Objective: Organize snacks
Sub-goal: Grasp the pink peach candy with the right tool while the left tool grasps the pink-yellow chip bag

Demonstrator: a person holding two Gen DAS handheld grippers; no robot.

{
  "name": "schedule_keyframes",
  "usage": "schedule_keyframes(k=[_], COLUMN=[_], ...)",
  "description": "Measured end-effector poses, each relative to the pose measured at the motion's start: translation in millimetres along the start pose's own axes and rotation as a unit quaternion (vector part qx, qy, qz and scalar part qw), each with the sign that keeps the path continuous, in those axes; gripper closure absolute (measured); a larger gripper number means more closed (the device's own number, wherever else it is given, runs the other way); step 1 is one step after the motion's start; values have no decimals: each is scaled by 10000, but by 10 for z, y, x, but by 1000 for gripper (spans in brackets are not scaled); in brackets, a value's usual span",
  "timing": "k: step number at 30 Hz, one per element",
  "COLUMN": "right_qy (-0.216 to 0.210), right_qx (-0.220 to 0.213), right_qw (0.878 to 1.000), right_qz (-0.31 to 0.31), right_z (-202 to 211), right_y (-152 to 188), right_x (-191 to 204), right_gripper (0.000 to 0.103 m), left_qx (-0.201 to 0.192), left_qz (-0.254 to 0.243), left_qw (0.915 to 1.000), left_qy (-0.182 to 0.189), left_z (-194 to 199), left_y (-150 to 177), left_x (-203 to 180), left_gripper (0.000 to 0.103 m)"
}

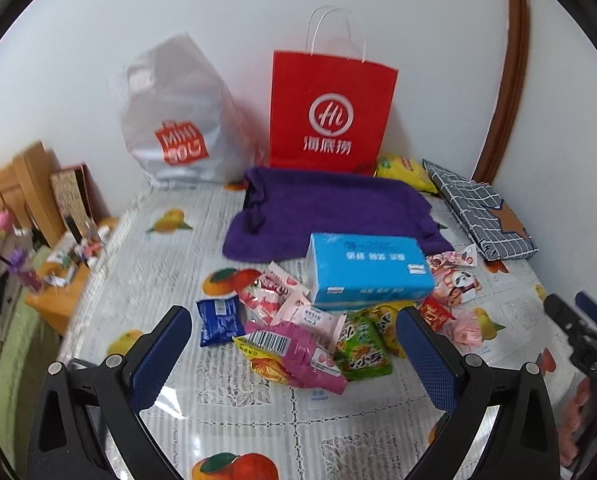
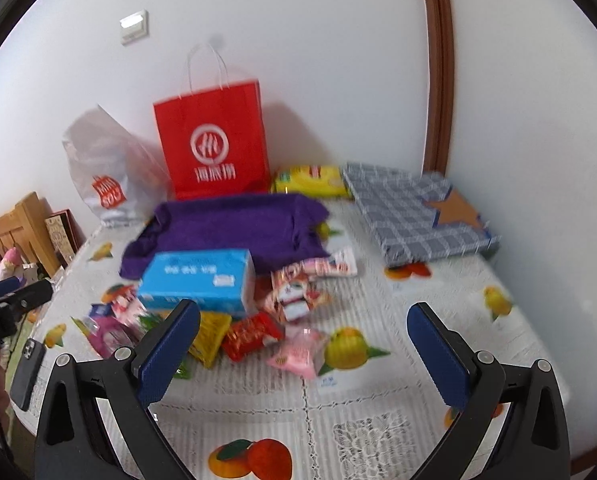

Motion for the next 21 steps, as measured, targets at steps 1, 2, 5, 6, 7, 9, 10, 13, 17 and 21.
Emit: schedule_keyframes(k=[1, 2, 5, 6, 7, 9, 10, 13, 17, 21], right_qy=[92, 188, 442, 487, 469, 413, 390, 377, 417, 604], right_qx=[70, 166, 559, 672, 760, 930, 1016, 1183, 1332, 1530], right_qw=[9999, 9997, 9975, 9966, 9960, 9947, 9939, 9920, 9902, 9862], right_qz=[-23, -31, 15, 5, -24, -128, -201, -236, -76, 181], right_z=[-86, -190, -478, -556, -635, -778, -860, -1034, -1218, -1379], right_y=[48, 102, 261, 305, 351, 424, 465, 532, 555, 685], right_x=[-36, -75, -166, -186, -194, -201, -208, -199, -109, -101], right_gripper=[1, 2, 4, 8, 14, 20, 23, 35, 41, 46], left_qx=[39, 97, 306, 448, 498, 522, 534, 585, 630, 585], left_qz=[21, 41, 62, 65, 68, 82, 91, 154, 184, 252], left_qw=[10000, 9999, 9995, 9990, 9987, 9986, 9985, 9981, 9977, 9979], left_qy=[-7, -10, 56, 27, 24, -13, -41, -101, -162, -83], left_z=[-50, -101, -279, -362, -413, -487, -510, -591, -702, -766], left_y=[31, 65, 167, 218, 248, 291, 308, 354, 392, 404], left_x=[21, 42, 102, 139, 164, 220, 247, 334, 406, 445], left_gripper=[1, 1, 1, 1, 1, 1, 1, 1, 1, 1])
Point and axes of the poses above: each gripper's, at about its wrist camera, not at the fingertips, and z roughly against the way its jaws point, x to its left, y to its underside, the point moved 8 cm from there along -z, roughly the way its jaws point, and after that the axes turned 15 degrees about -z, right-handed, at the moved point
